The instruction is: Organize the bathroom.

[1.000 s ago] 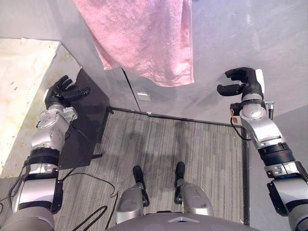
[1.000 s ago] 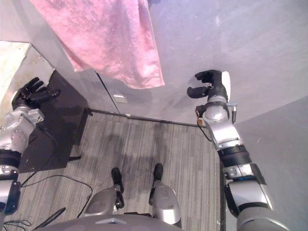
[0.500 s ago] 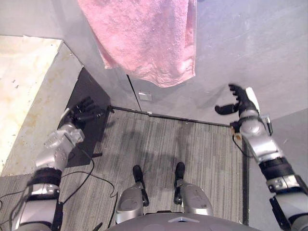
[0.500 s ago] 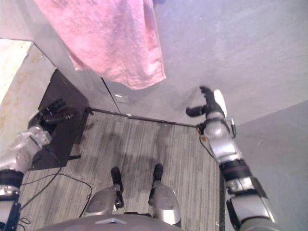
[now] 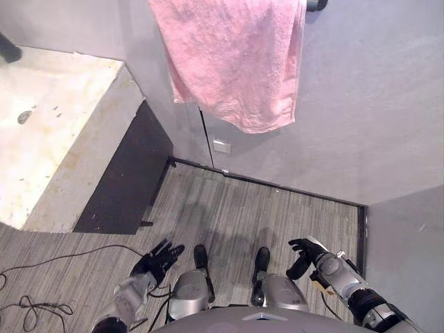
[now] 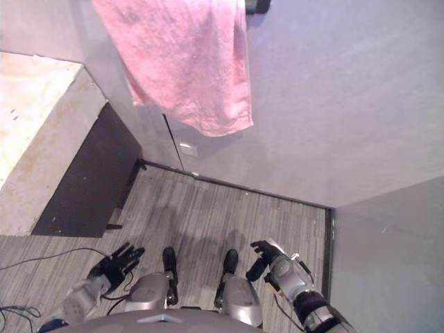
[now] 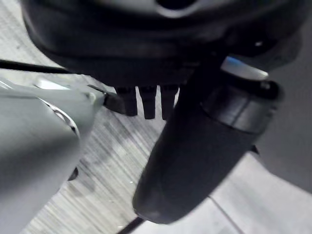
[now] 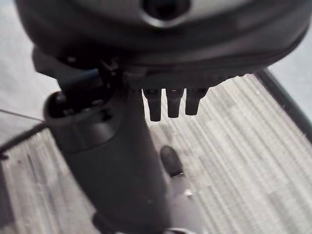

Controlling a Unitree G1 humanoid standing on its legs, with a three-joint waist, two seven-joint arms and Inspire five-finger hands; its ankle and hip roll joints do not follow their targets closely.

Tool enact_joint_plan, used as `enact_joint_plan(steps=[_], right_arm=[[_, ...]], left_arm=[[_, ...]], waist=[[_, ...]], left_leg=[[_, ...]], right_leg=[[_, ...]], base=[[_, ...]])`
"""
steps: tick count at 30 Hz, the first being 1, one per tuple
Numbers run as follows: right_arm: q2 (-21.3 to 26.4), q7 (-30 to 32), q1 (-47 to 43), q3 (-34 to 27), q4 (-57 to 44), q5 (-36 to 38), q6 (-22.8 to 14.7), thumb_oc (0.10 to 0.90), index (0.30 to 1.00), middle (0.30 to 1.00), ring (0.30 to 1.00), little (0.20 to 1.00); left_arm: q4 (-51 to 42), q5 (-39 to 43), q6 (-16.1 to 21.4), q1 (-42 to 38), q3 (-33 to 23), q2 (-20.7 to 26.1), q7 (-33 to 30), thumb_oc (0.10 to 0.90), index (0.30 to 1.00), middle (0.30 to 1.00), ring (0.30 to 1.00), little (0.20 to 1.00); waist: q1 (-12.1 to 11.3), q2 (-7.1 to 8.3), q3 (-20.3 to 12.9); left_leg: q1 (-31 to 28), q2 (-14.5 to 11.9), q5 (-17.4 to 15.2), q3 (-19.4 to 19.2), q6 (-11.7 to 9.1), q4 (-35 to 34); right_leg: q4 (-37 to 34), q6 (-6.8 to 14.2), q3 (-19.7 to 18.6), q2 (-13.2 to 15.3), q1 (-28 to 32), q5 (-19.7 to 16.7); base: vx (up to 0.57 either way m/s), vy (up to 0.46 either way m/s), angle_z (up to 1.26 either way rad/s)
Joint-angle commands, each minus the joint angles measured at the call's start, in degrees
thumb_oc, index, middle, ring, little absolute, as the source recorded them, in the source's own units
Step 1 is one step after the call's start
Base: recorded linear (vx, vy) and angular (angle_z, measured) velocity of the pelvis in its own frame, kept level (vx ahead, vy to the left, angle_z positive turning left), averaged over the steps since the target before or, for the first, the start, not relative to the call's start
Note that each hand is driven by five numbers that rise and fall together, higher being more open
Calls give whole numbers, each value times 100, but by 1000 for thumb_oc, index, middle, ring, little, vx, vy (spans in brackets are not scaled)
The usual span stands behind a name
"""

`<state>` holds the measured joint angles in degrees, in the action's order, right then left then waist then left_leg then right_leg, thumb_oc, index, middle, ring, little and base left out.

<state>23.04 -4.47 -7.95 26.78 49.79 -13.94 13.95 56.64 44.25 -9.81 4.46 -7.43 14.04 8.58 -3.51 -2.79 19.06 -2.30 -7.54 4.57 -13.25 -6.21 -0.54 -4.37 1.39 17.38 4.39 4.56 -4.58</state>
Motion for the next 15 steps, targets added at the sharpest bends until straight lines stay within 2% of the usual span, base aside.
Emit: enact_joint_plan(steps=[1, 3, 5, 6, 7, 8, 9, 11, 15], right_arm=[[45, -324, -134, 293, 109, -746, -301, 800, 900, 900, 900, 900], [-13, -422, -220, 424, 259, -859, -303, 800, 900, 900, 900, 900], [-104, -459, -340, 530, 563, -1000, -447, 800, 900, 900, 900, 900], [-126, -405, -345, 533, 632, -978, -477, 800, 900, 900, 900, 900], [-135, -400, -347, 527, 646, -948, -459, 800, 900, 900, 900, 900], [-155, -326, -342, 510, 704, -810, -400, 800, 900, 900, 900, 900], [-159, -295, -335, 489, 722, -772, -393, 800, 900, 900, 900, 900], [-154, -207, -263, 332, 804, -743, -413, 800, 900, 900, 900, 900], [-92, -196, -221, 184, 983, -920, -538, 800, 900, 900, 900, 900]], left_arm=[[360, -538, 82, 39, 79, 256, -76, 800, 900, 900, 900, 900], [662, -652, 159, 43, 64, 231, -140, 800, 900, 900, 900, 900], [1194, -605, 341, -65, -11, 214, -196, 800, 900, 900, 900, 900], [1320, -696, 427, -106, -7, 205, -218, 800, 900, 900, 900, 900], [1337, -764, 445, -118, 3, 195, -209, 800, 900, 900, 900, 900], [1406, -912, 497, -140, 54, 167, -262, 800, 900, 900, 900, 900], [1402, -965, 518, -133, 71, 160, -265, 800, 900, 900, 900, 900], [1299, -1108, 617, -79, 119, 119, -263, 800, 900, 900, 900, 900], [1079, -1187, 663, -179, 79, 175, -279, 800, 900, 900, 900, 900]], waist=[[-212, 31, -477], [-270, 24, -448], [-337, 24, -357], [-341, 50, -324], [-337, 72, -312], [-324, 178, -273], [-319, 207, -257], [-269, 375, -164], [-182, 502, -251]], left_leg=[[622, -861, 551, 342, -461, 598], [655, -945, 724, 315, -511, 519], [820, -1095, 955, 23, -572, 549], [884, -1164, 909, -250, -586, 746], [889, -1186, 856, -361, -586, 864], [871, -1246, 621, -617, -682, 1388], [877, -1254, 586, -635, -687, 1596], [807, -1297, 379, -738, -707, 2543], [368, -1235, 99, -894, -725, 3052]], right_leg=[[923, 249, 191, 348, -300, 988], [882, 210, 296, 290, -287, 995], [863, 132, 630, 218, -257, 1086], [858, 92, 842, 246, -239, 1103], [865, 73, 924, 264, -240, 1104], [908, 24, 1099, 312, -203, 1201], [926, 1, 1131, 315, -214, 1201], [1013, -108, 1270, 359, -279, 1186], [1124, -197, 1479, 362, -532, 1173]], base=[[-23, -90, 15], [-60, -81, 27], [-149, -142, 46], [-130, -137, 54], [-92, -206, 73], [-50, -163, 82], [-81, -205, 117], [-91, -117, 85], [-98, -39, 59]])
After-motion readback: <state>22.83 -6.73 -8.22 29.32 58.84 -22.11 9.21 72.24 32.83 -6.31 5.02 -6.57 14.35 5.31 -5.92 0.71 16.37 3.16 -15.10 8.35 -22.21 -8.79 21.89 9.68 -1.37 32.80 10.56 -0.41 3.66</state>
